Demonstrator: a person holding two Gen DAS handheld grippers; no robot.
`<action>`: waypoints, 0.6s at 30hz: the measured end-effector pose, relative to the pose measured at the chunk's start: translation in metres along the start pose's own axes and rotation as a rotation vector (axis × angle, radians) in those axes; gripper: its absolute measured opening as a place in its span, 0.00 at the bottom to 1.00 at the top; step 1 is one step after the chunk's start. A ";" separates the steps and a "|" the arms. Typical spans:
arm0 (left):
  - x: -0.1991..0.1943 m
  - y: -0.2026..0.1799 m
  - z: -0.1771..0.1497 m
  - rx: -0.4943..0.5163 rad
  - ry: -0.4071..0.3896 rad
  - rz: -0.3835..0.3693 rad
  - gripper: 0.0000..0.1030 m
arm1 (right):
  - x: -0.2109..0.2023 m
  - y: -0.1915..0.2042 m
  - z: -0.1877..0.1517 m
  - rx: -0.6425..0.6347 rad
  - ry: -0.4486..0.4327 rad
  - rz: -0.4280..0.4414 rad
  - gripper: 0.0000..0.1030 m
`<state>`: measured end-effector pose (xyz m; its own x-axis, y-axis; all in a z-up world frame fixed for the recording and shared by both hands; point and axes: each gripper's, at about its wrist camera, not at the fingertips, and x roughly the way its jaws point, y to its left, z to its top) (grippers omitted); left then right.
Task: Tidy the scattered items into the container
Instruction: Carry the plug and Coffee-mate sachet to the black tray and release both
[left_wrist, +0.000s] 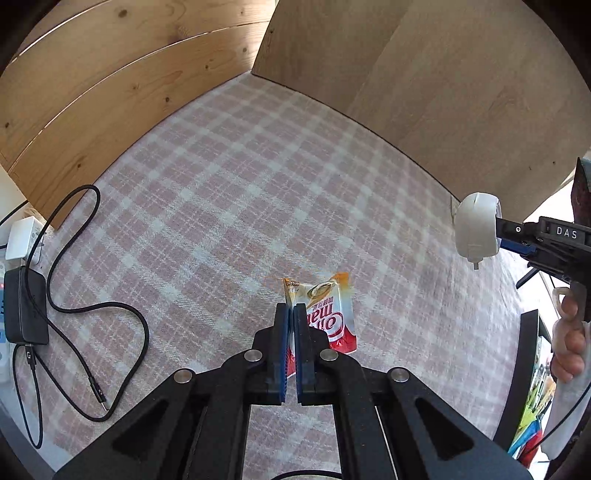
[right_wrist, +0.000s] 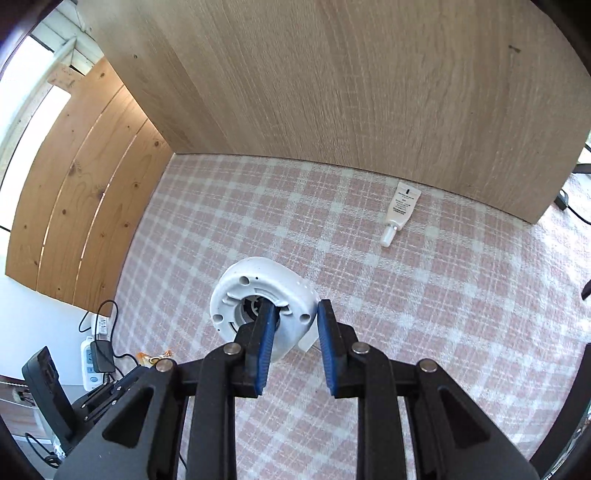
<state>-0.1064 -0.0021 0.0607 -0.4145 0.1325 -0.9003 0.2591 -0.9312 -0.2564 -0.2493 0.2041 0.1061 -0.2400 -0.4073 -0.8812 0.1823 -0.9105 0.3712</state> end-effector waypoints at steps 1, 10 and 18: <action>-0.004 -0.007 -0.001 0.015 -0.007 -0.007 0.02 | -0.010 -0.003 -0.006 0.009 -0.012 0.005 0.22; -0.028 -0.088 -0.019 0.163 -0.022 -0.087 0.02 | -0.113 -0.044 -0.060 0.093 -0.138 -0.006 0.22; -0.066 -0.144 -0.055 0.327 -0.011 -0.181 0.02 | -0.212 -0.127 -0.133 0.237 -0.262 -0.074 0.22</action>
<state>-0.0682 0.1419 0.1375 -0.4375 0.3028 -0.8467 -0.1108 -0.9526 -0.2834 -0.0948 0.4153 0.2068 -0.4864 -0.3164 -0.8144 -0.0635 -0.9169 0.3941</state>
